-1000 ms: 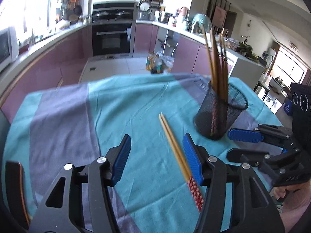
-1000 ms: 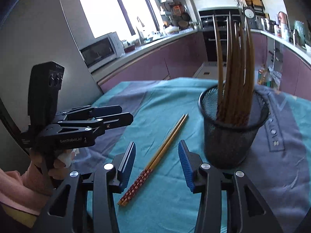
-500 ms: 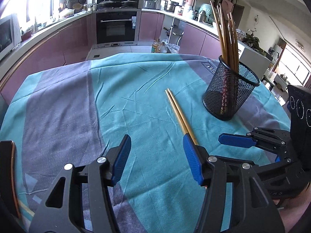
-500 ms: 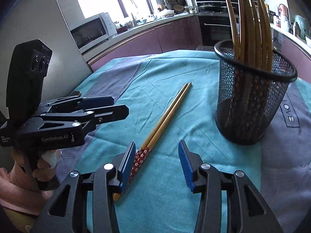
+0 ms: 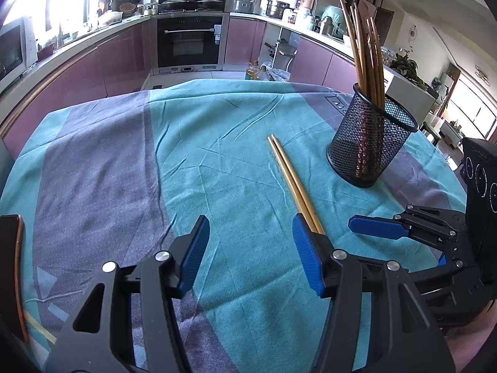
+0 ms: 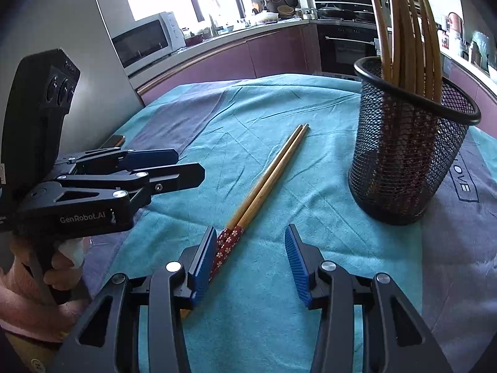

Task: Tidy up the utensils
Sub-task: 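Withdraw both tools from the cup back over the last two chopsticks, then close the right tool on a chopstick while the left tool grasps the other chopstick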

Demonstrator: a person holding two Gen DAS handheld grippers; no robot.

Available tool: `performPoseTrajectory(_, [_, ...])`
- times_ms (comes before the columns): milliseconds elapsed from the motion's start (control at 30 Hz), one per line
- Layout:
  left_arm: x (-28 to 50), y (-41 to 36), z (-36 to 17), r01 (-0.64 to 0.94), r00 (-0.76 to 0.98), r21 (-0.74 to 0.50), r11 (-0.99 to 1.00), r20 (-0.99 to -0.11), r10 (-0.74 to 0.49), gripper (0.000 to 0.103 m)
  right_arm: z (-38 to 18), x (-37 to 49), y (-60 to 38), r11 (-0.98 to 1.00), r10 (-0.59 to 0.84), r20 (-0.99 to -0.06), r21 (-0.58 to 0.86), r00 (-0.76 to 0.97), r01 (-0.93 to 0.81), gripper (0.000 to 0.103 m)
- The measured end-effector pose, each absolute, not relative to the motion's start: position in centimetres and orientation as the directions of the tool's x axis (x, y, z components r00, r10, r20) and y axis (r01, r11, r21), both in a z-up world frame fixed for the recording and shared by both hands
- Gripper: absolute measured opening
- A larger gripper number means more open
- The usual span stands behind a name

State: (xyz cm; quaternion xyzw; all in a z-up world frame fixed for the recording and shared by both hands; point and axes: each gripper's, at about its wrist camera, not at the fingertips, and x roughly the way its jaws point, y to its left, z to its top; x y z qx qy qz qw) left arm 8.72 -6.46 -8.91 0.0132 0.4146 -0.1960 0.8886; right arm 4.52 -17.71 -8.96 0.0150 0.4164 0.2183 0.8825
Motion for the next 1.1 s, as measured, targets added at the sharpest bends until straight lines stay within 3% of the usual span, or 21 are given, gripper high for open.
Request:
performPoseTrajectory(333, [8.8,-6.1,-9.3,0.356,0.574,-0.15,0.922,-0.744,-0.343,0.055,-9.3,4.4,-17.1,0.918,0.348,-0.743,0.145,0.572,-0.37,0.045])
performPoseTrajectory(1100, [8.9,-9.8,-10.1,0.455,0.523,-0.128,0.881,-0.763,-0.38,0.051,-9.2,4.1,-20.0,0.927,0.346,-0.762,0.188,0.547,-0.324,0.043])
